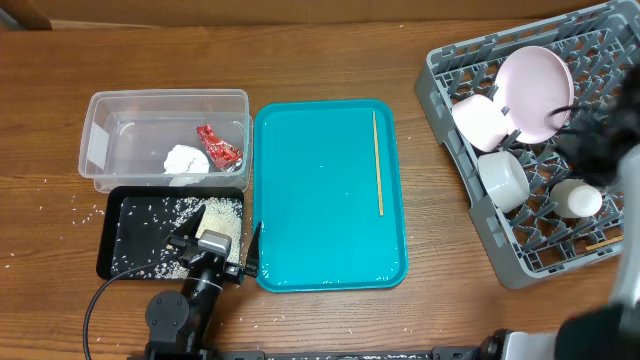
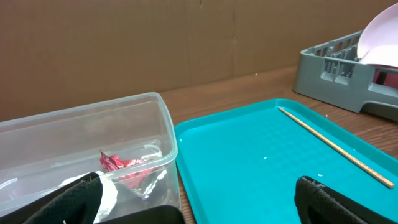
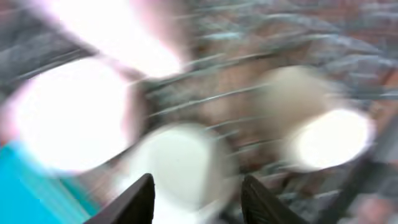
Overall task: Sort waste into correct bins and load items into the dishwasher
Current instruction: 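Reach the right gripper down to the remaining chopstick and grasp it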
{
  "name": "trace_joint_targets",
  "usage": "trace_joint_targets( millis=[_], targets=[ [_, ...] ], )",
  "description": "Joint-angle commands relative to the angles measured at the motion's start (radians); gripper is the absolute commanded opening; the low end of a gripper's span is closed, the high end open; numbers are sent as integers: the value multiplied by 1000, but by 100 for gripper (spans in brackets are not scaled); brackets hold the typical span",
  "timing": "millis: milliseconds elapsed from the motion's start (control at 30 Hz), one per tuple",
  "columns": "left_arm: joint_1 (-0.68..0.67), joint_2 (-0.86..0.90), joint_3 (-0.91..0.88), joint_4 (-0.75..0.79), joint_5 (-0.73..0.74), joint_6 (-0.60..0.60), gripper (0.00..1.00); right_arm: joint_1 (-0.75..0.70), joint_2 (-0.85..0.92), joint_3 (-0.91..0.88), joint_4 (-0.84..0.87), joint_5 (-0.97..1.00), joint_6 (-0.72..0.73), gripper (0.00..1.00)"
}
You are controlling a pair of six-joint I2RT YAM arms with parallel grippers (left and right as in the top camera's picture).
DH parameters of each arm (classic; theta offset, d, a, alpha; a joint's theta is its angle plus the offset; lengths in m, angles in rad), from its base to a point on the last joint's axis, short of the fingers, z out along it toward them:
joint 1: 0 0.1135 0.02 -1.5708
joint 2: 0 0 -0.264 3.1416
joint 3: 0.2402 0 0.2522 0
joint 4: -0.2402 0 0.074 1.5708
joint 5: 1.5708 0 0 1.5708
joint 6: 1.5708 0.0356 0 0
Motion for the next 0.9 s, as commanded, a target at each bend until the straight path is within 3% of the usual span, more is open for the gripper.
trace_joint_targets(
  millis=[0,233,400,533,600,733,800,867],
  targets=[
    [5,-9,-5,0,12,23,100,211,-65,8,9,-58,-22,54],
    [5,-9,-5,0,12,23,100,612,90,-71,143,-19,-22,59],
    [5,-9,-5,0,12,22,100,692,270,-101,215,5,-22,54],
    [5,-9,-5,0,12,23,100,695,405,-101,237,-2,-22,44],
    [5,-9,-5,0,12,23,100,696,452,-101,241,-2,-22,34],
    [5,-9,-5,0,12,23,100,696,517,-104,238,-16,-18,22],
    [5,-9,-5,0,12,23,100,696,527,-110,239,-51,-17,9],
    [5,-9,-5,0,12,23,100,696,523,-109,239,-51,-14,5]
  ],
)
